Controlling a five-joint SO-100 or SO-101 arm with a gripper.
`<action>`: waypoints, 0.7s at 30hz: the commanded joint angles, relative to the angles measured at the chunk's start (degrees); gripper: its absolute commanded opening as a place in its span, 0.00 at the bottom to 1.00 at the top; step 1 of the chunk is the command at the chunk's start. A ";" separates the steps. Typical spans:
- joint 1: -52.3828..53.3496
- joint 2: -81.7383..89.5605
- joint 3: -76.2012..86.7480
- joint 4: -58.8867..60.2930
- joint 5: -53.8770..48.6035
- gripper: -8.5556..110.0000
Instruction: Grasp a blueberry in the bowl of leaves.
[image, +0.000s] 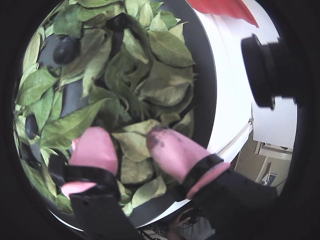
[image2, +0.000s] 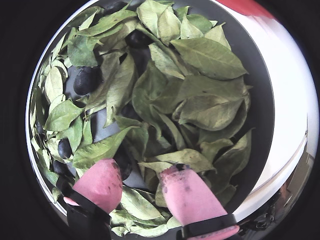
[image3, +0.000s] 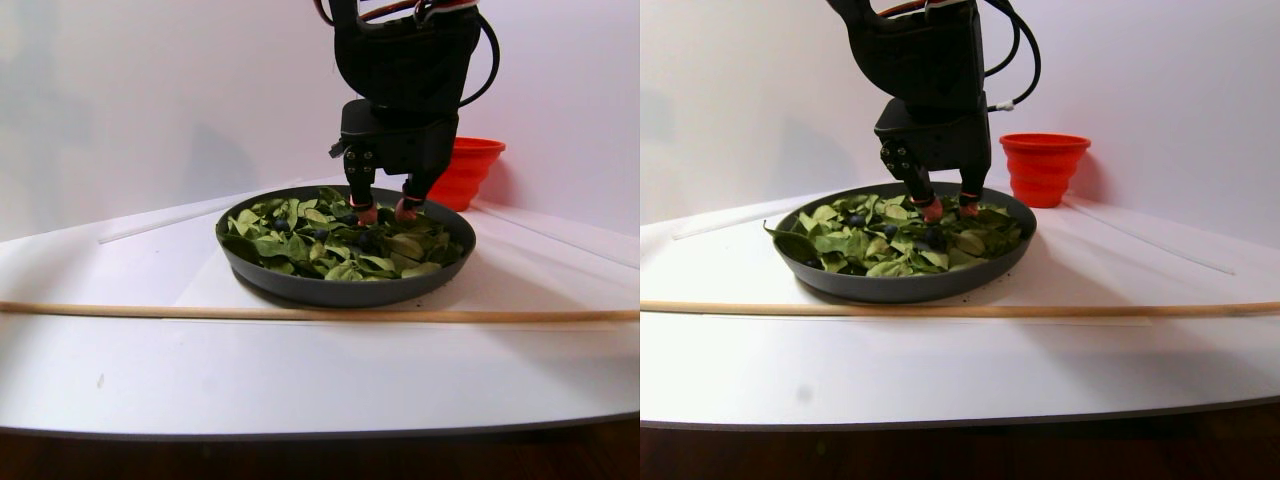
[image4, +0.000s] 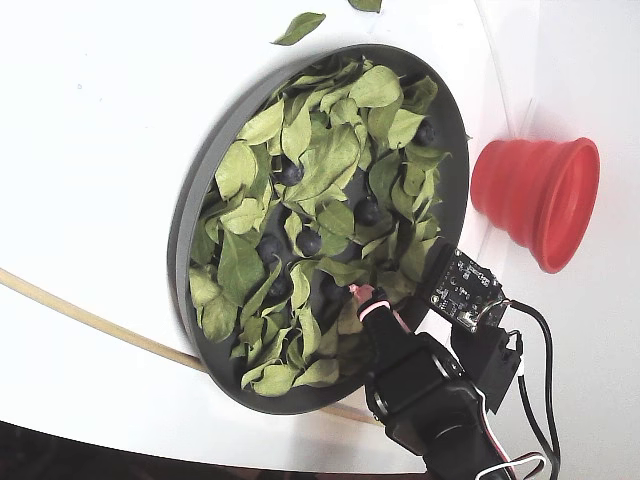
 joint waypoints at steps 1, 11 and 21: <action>-0.18 0.18 -0.18 -1.85 0.88 0.20; -0.62 -1.67 -0.62 -2.46 2.11 0.20; -1.05 -3.08 -0.79 -3.16 3.08 0.20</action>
